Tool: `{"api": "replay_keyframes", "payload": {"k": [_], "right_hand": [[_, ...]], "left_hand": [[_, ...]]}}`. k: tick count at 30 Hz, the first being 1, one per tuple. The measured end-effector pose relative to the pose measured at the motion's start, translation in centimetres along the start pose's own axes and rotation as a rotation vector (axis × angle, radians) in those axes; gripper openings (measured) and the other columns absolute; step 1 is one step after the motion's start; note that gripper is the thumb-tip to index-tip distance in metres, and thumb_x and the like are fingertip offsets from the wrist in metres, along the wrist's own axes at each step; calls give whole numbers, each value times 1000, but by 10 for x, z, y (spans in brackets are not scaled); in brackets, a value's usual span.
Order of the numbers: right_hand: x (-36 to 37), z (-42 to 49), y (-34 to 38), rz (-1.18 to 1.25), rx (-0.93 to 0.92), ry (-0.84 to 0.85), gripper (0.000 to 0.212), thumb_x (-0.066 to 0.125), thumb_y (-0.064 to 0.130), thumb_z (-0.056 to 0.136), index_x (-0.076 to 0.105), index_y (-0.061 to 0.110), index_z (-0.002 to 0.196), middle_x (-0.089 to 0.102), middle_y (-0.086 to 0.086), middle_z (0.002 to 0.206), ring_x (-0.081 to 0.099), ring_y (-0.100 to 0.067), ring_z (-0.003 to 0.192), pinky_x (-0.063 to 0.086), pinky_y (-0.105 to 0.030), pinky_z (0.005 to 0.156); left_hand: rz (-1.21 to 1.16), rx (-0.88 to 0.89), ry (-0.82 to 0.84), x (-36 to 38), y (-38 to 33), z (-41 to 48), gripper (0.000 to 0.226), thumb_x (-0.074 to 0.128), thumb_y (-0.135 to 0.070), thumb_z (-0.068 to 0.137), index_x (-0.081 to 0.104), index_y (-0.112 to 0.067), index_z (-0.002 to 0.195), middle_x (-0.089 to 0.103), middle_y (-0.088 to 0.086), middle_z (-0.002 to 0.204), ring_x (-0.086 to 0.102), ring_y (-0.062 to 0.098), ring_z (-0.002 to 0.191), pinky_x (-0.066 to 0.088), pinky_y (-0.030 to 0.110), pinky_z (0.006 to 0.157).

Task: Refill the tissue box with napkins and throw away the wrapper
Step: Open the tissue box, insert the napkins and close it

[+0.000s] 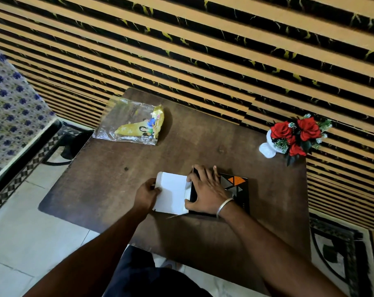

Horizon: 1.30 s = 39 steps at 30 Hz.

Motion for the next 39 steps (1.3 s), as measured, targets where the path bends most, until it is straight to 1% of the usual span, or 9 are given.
{"api": "replay_keyframes", "payload": {"k": [5,10,17,20,23,26,31,35,39], "right_hand": [[9,2,5,-17,26,56,77,63,65,63,46,24,125,24,-5,152,22,-30,145,-2,-64,119],[21,0,1,-62,9,162,120,52,96,44,34,25,139,6,-7,164,-2,-34,153,-9,-67,117],[17,-2,5,-90,17,70,88,61,69,61,40,21,133,16,-10,162,5,-36,152,-4,-67,117],[19,-2,4,-92,21,66,89,61,65,60,41,20,134,16,-10,162,3,-36,152,-5,-66,117],[22,-1,3,-78,43,64,96,63,61,57,38,18,140,13,-12,163,-1,-36,153,-6,-67,117],[23,-1,-2,-38,53,88,107,64,63,60,26,20,150,4,-10,166,-9,-33,153,-9,-65,118],[19,-8,-13,52,43,125,134,59,87,56,-1,23,157,-16,-2,166,-24,-21,151,-14,-59,120],[15,-19,-30,9,46,171,150,57,96,45,-15,24,156,-22,-2,165,-30,-22,149,-15,-59,120],[18,-21,-37,-3,72,205,151,65,88,45,-16,24,155,-13,-5,166,-21,-25,152,-14,-58,121]], "left_hand": [[-7,9,-10,6,-5,-2,28,58,-9,91,66,-13,118,70,5,107,66,26,92,53,33,77],[-29,21,-18,6,-6,-6,31,58,-8,93,63,-6,124,69,11,112,63,25,91,49,30,73],[-16,6,-27,4,-6,-5,33,60,-10,93,63,-7,125,69,12,115,62,23,91,50,30,75],[-19,-15,-31,5,-6,-7,31,59,-11,92,64,-10,123,69,11,111,63,26,90,56,39,74],[-35,18,-21,11,-16,-12,27,59,-14,93,66,-12,119,69,5,104,67,26,93,52,30,68],[-107,51,24,22,-30,-22,26,55,-32,98,68,-19,117,71,-5,104,68,15,96,49,23,71],[-237,99,163,48,-43,-36,37,48,-38,101,56,-31,136,62,-10,134,59,6,121,45,30,102],[-253,98,217,67,-51,-44,37,49,-30,102,51,-37,138,60,-8,137,58,9,123,45,34,106],[-242,113,166,76,-63,-47,39,44,-19,103,50,-25,141,62,-3,134,61,11,117,47,30,102]]}}
Point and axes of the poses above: each hand's wrist, its own z-axis towards the middle knuckle, its own x-axis out of the palm, y = z × x, the point moved 7 cm from there along z, towards the middle knuckle
